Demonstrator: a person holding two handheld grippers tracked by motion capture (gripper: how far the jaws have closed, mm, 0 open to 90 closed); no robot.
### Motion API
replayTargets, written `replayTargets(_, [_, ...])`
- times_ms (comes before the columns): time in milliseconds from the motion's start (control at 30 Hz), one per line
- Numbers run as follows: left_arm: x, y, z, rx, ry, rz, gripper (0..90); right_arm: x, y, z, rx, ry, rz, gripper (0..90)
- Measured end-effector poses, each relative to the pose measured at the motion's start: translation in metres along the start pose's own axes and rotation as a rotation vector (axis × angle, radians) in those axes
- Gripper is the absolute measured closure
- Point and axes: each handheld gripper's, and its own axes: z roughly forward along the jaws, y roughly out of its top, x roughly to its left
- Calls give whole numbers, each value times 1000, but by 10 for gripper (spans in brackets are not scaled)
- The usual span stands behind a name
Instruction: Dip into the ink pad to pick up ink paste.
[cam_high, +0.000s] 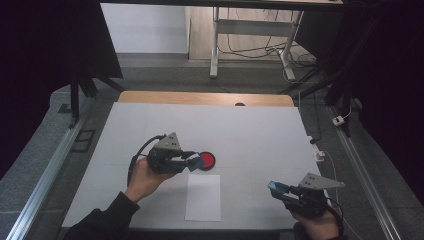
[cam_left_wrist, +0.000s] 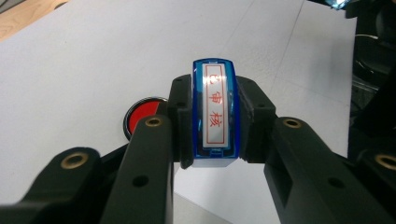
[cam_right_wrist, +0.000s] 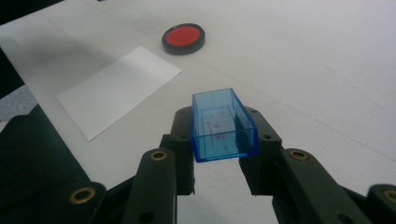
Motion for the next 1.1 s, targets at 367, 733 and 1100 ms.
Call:
replayTargets(367, [14,2,8,15,18,-38,702,1,-1,-1,-5,-2,8,689])
replayTargets(733, [22,10,24,37,18,-42,702,1,-1,-1,6,-3,2,689])
replayTargets(1100, [34,14,46,84,33,-59,702,1,-1,0,9,-3,-2,688])
